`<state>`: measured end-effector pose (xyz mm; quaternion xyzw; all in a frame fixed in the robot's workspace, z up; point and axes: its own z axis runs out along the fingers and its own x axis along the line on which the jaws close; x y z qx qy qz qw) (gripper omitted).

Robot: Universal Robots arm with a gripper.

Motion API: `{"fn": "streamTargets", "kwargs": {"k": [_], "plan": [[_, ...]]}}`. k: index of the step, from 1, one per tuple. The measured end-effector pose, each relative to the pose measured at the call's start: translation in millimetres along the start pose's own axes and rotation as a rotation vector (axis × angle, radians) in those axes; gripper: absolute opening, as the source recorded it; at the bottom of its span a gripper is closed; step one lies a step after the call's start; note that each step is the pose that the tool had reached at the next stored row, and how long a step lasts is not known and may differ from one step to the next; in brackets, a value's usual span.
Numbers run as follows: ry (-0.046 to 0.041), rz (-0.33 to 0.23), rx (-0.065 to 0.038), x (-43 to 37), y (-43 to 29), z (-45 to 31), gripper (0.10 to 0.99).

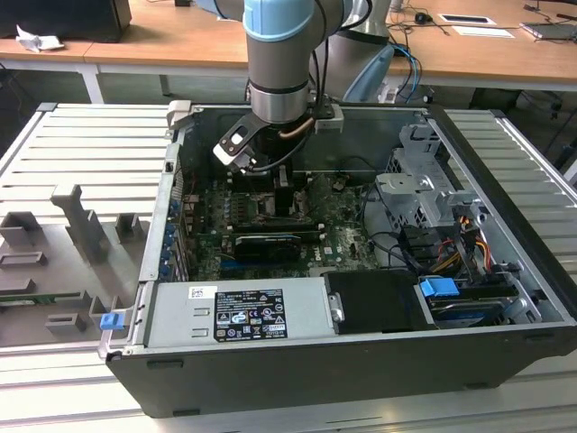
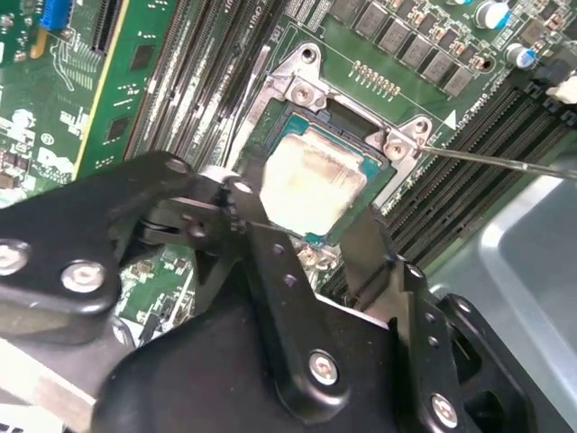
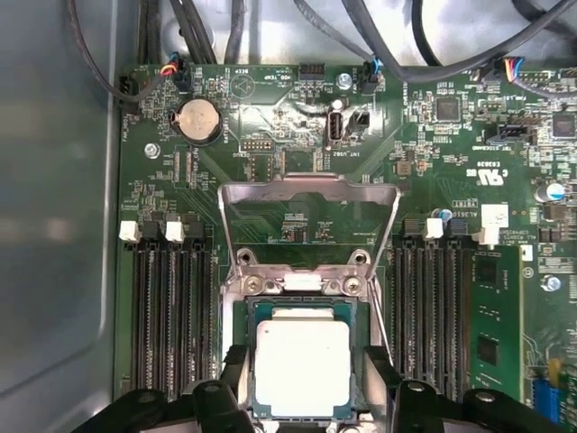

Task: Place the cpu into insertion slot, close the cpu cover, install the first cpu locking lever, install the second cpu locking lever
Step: 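Place the cpu into insertion slot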

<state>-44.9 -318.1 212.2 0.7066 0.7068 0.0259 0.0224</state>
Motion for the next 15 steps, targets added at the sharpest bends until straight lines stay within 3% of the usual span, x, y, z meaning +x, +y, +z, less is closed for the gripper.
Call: {"fn": "streamTargets", "kwargs": {"k": [2, 3, 4, 5, 6, 8, 15], "plan": [[0.0000, 0.000, 0.001, 0.0, 0.5, -2.0, 0.467], [0.0000, 0.000, 0.001, 0.0, 0.9, -3.1, 0.467], [0.0000, 0.000, 0.002, 0.0, 1.4, -4.0, 0.408], [-0.0001, 0.000, 0.003, 0.0, 1.6, -4.9, 0.227], [0.0000, 0.001, 0.003, 0.0, 1.7, -5.6, 0.227], [0.0000, 0.000, 0.003, 0.0, 1.9, -6.5, 0.106], [-0.0001, 0.001, 0.004, 0.0, 2.0, -8.6, 0.106]]}}
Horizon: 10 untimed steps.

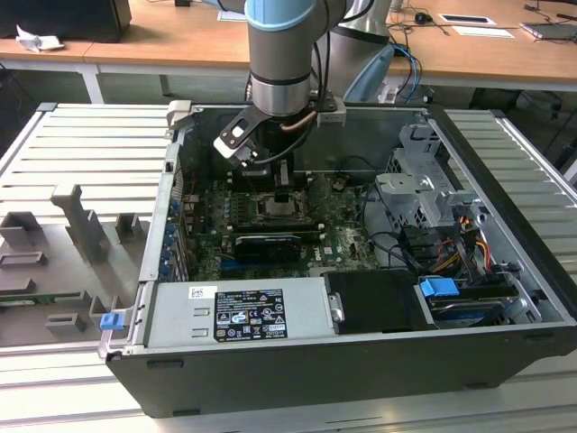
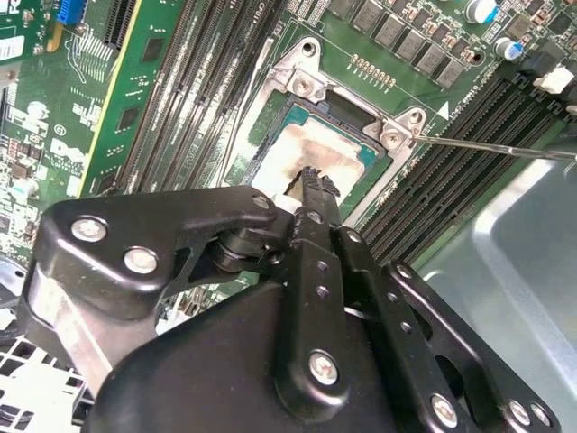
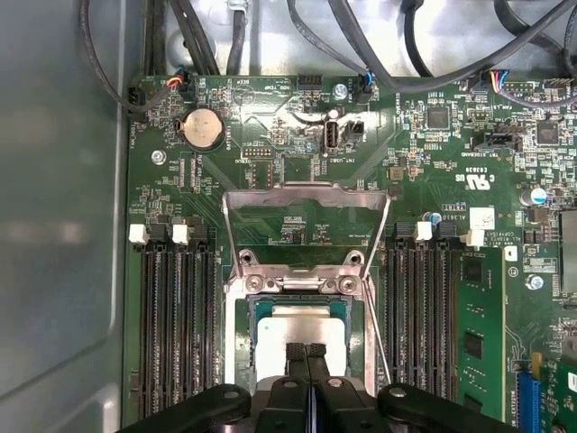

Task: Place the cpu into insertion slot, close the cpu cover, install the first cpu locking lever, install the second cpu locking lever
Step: 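Place the cpu into insertion slot, then close the cpu cover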

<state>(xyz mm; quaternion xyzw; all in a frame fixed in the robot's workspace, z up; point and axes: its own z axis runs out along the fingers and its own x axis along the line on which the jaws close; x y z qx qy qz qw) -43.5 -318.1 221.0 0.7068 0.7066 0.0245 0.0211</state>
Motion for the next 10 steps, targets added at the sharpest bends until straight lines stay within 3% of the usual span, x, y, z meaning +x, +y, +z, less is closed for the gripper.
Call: {"fn": "streamTargets", "kwargs": {"k": [6, 10], "plan": [[-0.0002, 0.000, 0.003, 0.0, 2.1, -3.2, 0.106], [0.0001, 0.000, 0.003, 0.1, 2.9, -12.7, 0.106]]}}
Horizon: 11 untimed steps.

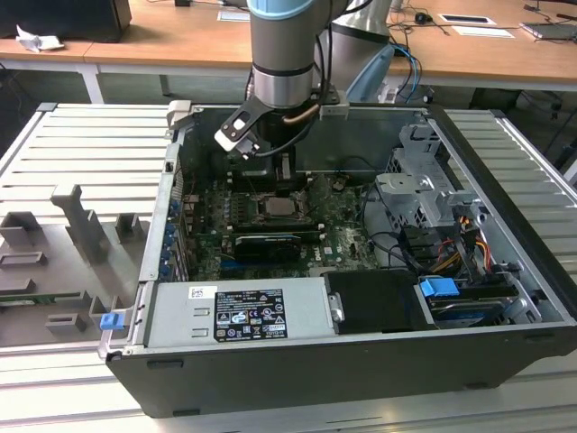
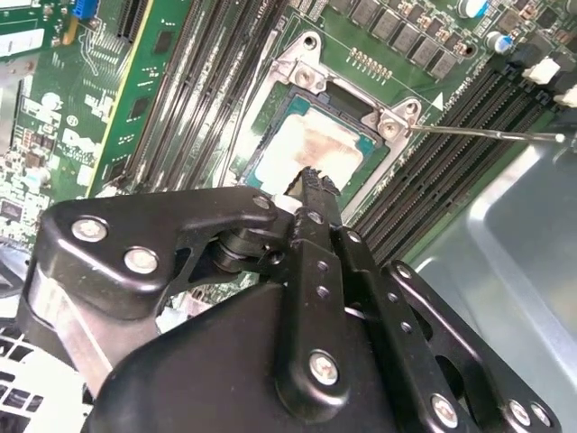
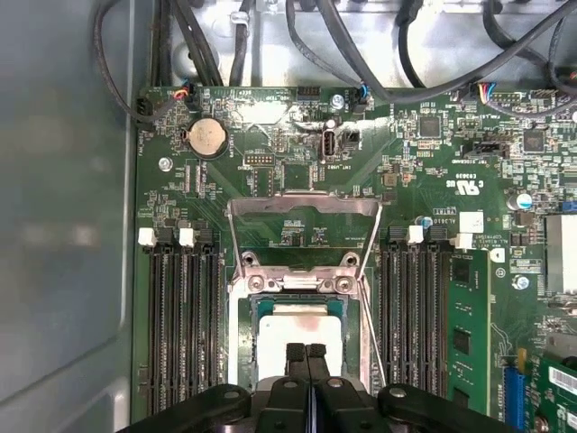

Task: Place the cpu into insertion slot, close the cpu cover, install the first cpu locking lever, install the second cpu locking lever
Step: 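Close the cpu cover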

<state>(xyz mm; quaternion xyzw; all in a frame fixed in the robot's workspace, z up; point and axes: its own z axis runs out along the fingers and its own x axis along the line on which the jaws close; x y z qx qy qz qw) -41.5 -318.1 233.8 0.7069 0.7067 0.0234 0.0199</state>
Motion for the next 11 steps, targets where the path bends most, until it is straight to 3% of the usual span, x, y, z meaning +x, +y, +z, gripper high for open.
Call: {"fn": "streamTargets", "kwargs": {"k": [5, 6, 7, 8, 11], "plan": [[0.0000, 0.003, 0.001, 0.0, 0.9, -6.5, 0.106], [-0.0001, 0.004, 0.005, 0.0, 2.1, -6.5, 0.106], [-0.0004, 0.005, 0.020, 0.0, 4.2, -6.4, 0.106], [-0.0004, 0.005, 0.025, -0.1, 4.4, -6.5, 0.106], [-0.0002, 0.005, 0.025, 0.4, 4.8, -12.4, 0.106]]}}
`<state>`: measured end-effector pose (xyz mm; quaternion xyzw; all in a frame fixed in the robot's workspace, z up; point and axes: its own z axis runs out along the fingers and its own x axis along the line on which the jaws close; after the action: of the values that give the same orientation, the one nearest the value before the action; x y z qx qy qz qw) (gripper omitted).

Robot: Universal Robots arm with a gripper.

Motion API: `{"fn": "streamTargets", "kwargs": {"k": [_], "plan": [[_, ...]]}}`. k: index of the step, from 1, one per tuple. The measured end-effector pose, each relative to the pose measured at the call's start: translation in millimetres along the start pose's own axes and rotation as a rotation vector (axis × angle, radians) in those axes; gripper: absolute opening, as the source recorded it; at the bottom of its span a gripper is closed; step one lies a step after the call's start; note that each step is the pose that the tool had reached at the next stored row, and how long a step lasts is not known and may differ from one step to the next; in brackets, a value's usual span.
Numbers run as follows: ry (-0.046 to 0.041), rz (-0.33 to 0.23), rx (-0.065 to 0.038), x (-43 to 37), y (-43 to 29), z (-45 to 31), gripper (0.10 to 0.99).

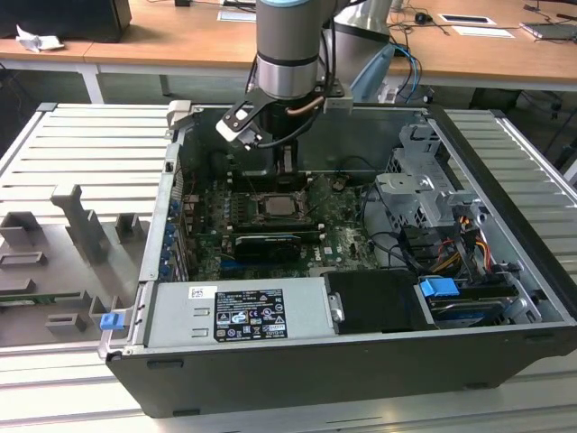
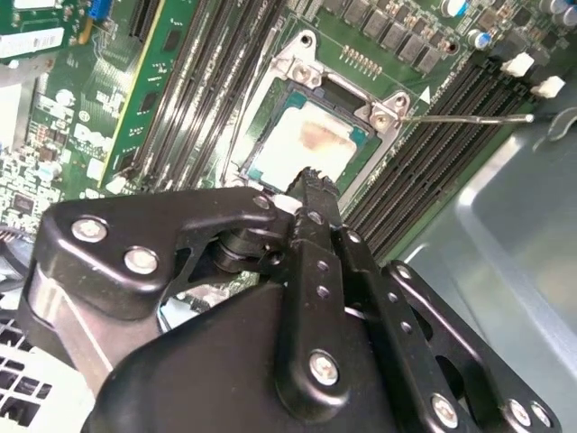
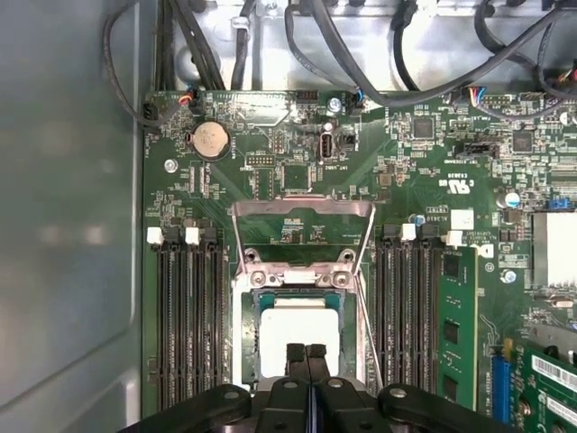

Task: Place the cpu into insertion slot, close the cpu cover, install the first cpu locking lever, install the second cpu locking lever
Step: 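Close the cpu cover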

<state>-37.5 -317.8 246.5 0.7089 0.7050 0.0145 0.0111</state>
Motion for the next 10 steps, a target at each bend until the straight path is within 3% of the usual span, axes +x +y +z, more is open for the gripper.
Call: {"fn": "streamTargets", "kwargs": {"k": [3, 10], "plan": [[-0.0001, 0.000, 0.000, 0.2, 0.3, -7.6, 0.106], [0.0001, 0.000, 0.000, 0.2, 0.3, -9.5, 0.106]]}}
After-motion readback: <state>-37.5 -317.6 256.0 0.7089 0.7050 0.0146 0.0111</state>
